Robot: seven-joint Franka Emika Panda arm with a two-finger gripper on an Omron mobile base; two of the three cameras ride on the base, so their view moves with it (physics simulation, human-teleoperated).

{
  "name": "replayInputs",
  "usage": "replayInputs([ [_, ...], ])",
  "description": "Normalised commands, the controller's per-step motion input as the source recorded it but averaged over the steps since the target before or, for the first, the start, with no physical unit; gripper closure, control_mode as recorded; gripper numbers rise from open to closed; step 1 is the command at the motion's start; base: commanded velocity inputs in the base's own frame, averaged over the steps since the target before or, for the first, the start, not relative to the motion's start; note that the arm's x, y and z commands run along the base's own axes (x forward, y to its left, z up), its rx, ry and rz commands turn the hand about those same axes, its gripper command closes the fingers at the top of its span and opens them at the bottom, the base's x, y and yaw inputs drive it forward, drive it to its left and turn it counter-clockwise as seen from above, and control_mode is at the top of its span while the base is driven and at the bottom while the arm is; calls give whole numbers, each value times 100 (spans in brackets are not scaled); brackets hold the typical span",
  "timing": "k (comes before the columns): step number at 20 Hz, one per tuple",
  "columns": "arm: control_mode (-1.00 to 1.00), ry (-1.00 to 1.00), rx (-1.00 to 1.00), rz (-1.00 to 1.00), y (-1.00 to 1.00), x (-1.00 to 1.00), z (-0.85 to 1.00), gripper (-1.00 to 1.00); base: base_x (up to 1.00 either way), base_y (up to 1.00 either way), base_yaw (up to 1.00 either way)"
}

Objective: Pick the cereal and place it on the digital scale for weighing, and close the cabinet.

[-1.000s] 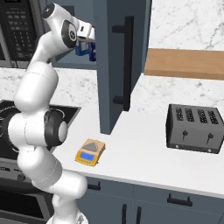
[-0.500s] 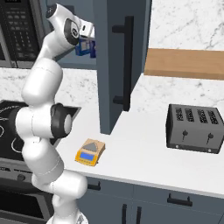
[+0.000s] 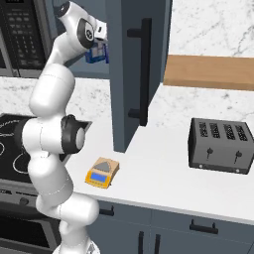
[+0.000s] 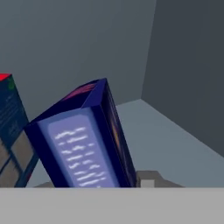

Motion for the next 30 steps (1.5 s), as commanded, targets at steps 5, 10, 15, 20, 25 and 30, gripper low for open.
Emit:
replayInputs([
  [5, -100, -10, 0, 0, -1, -39, -27, 100, 0, 0, 0],
  [10, -100, -21, 1, 0, 10, -100, 0, 100, 0, 0, 0],
  [15, -100, -8, 10, 0, 26, -100, 0, 100, 0, 0, 0],
  [20, -100, -12, 3, 0, 53, -100, 0, 100, 0, 0, 0],
  [25, -100, -22, 0, -17, 52, -100, -5, 100, 0, 0, 0],
  [30, -100, -4, 0, -39, 38, -100, -47, 100, 0, 0, 0],
])
